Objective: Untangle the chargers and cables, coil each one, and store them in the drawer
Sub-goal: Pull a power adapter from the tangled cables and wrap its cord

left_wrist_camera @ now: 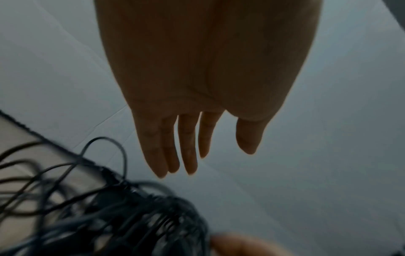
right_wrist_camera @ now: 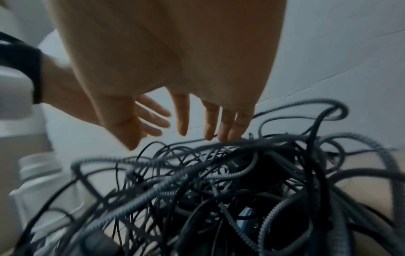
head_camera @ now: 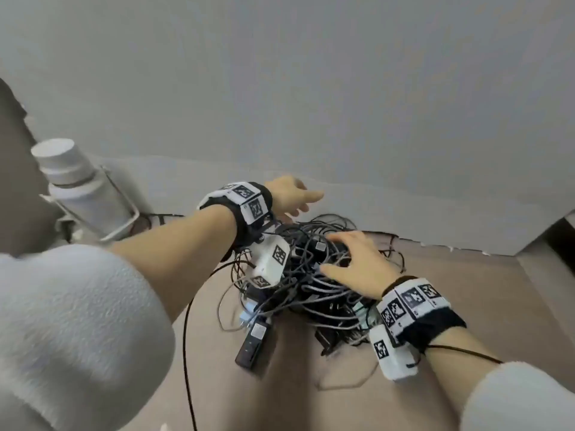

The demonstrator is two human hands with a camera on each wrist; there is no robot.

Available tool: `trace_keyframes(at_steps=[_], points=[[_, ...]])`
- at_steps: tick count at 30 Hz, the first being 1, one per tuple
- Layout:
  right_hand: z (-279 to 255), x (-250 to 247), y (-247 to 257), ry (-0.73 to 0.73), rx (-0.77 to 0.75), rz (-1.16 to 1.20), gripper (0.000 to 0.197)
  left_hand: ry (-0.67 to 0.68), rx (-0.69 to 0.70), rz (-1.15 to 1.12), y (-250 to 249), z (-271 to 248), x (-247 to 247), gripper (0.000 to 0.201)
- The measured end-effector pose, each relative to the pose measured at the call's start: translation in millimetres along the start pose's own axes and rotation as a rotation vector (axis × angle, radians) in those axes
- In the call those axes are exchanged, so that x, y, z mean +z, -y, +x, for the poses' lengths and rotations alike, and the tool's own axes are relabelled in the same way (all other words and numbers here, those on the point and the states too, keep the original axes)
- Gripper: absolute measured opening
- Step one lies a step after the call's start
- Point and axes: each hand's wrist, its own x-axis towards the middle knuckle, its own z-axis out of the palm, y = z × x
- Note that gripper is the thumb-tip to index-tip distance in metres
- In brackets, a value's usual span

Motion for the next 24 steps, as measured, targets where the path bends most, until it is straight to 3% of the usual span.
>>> trace_keyframes(at_steps=[4,6,9,12,14,16,18,20,24], points=[[4.0,26.0,-3.5,0.155,-0.140,-0.355,0.100,-0.043,0.127,0.387,43.3,7.8,30.0,0.056],[2.5,38.2,-6.8,0.158,-0.176,-0.499,0.106,-0.031,0.160,0.466,60.5,6.0,39.8,0.060],[-0.1,48.7,-12.9,0.109,-0.206,-0.703,0.104,0.050,0.164,0.411,82.6,-0.1,46.5,0.063],[-5.0,56.6,-19.8,0.049,-0.219,-0.755,0.103,0.114,0.172,0.400,95.1,-16.3,52.6,0.096],[-10.7,58.5,-21.9,0.025,-0.208,-0.740,0.103,0.107,0.148,0.481,97.1,-26.8,60.8,0.125],[-16.0,64.2,-21.1,-0.003,-0.191,-0.752,0.102,0.090,0.125,0.549,98.8,-37.1,74.4,0.142],[-22.6,75.2,-16.1,-0.029,-0.180,-0.771,0.093,0.003,0.137,0.643,102.3,-43.4,93.6,0.134],[-27.2,88.8,-13.3,-0.069,-0.163,-0.778,0.082,-0.105,0.165,0.703,104.9,-49.9,109.3,0.109],[-30.4,95.8,-14.2,-0.155,-0.168,-0.690,0.074,-0.127,0.177,0.573,106.0,-59.5,110.1,0.087]])
